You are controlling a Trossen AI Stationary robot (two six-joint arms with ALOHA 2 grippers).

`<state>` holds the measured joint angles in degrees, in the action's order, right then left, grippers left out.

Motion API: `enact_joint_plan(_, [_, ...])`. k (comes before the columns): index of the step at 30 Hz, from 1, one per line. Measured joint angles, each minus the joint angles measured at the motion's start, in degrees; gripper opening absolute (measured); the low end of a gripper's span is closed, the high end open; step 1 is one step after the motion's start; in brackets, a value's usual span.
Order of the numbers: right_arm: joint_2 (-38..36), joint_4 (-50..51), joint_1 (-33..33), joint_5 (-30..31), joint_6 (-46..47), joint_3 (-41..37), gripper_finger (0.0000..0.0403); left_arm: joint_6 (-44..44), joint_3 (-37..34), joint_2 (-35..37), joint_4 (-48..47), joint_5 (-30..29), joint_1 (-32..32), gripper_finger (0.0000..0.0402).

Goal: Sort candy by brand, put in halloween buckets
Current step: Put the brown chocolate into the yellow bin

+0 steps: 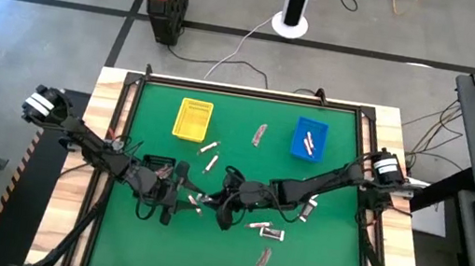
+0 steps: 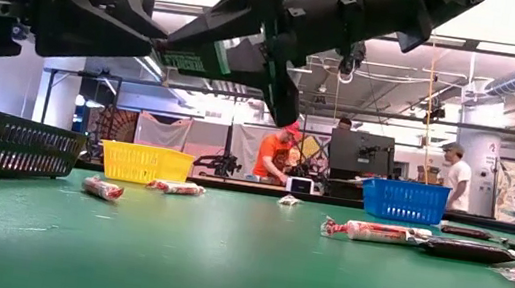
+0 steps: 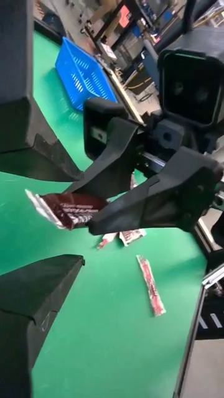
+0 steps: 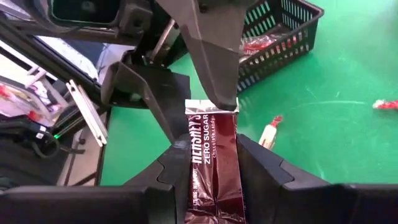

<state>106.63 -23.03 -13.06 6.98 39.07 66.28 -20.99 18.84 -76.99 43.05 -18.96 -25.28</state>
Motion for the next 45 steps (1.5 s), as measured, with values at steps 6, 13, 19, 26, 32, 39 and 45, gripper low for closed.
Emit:
enact_joint_plan(6, [0.00, -0.08, -0.02, -0.89, 0.18, 0.00, 0.0106, -0.88, 0.01, 0.00, 0.59, -1.15, 0.00, 0.0108])
enact_joint_plan(13, [0.00, -0.22, 0.04, -0.91, 0.45, 0.00, 0.0107, -0.80, -0.03, 0.00, 0.43, -1.03, -0.07, 0.0013])
enact_joint_plan(19, [-0.47, -0.19, 0.67, -2.37, 1.77, 0.00, 0.0136, 0.18, -0.03, 0.42, 0.92, -1.64, 0.00, 0.0001])
enact_joint_plan(26, [-4.81, 4.77, 2.91, -3.15, -0.68, 0.04, 0.0199, 3.56, 0.01, 4.05, -3.45, -6.60, 0.23, 0.0001])
enact_joint_plan(32, [-12.29, 14.74, 6.00, -2.10, -6.22, 0.09, 0.0227, 9.93, -0.01, 9.74, -14.12, -17.74, 2.64, 0.0001])
enact_joint_plan(39, [-20.99, 23.74, 8.32, 7.15, -13.25, 0.10, 0.0237, 17.82, 0.01, 16.68, -22.10, -24.12, 10.79, 0.0001])
enact_joint_plan(45, [-22.54, 24.63, 8.35, 9.56, -16.57, 0.11, 0.0238, 20.86, 3.16, 19.93, -37.42, -28.24, 23.10, 0.0000])
